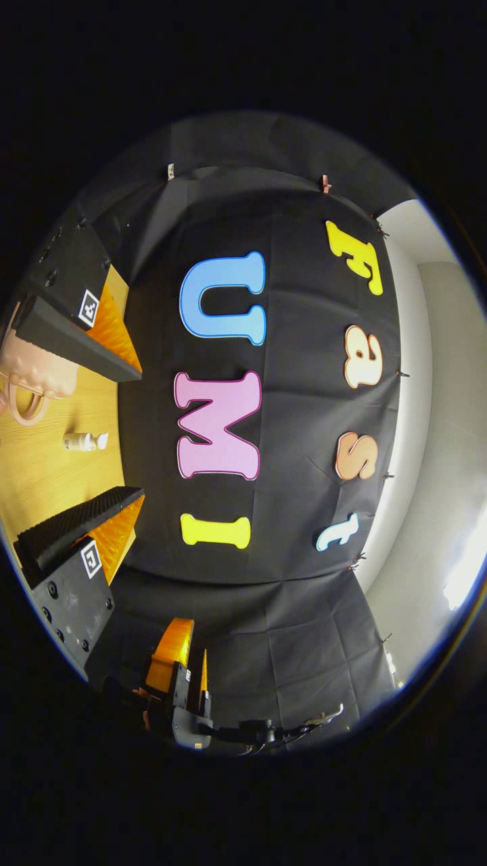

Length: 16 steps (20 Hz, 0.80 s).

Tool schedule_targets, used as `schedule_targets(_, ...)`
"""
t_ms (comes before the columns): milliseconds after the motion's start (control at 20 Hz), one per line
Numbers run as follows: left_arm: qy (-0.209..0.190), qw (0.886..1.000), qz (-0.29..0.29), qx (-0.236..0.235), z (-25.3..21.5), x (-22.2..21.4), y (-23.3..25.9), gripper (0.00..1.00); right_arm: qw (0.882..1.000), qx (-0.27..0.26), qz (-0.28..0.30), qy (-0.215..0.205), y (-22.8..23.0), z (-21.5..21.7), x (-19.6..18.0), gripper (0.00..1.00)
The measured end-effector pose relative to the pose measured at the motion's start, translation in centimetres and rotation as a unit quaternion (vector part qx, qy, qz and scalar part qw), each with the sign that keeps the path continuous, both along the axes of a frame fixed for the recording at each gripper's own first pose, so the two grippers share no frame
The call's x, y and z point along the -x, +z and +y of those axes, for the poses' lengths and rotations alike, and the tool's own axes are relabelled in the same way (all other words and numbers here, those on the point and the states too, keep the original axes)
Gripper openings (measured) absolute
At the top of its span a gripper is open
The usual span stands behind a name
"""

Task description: First open the suitcase, pack the skin care products into it, and then close the suitcase.

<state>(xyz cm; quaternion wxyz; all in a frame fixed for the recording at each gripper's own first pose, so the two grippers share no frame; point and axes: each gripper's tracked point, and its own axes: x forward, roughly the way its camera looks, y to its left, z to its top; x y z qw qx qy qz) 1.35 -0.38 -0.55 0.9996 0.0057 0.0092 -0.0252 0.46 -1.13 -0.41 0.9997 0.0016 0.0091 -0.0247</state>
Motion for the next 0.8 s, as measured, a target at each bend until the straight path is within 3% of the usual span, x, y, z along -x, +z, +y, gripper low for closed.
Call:
schedule_targets(400, -0.012, 1.000, 0.019, -0.007, 0.2, 0.3, -1.9, 0.98, 1.000, 0.000, 0.000, 0.007, -0.3, 1.5, -0.2, 0.96)
schedule_targets(800, -0.028, 0.997, 0.073, -0.008, -0.2, 0.0, -7.3, 0.98, 1.000, 0.002, 0.004, 0.005, -0.6, 2.0, -0.4, 0.96)
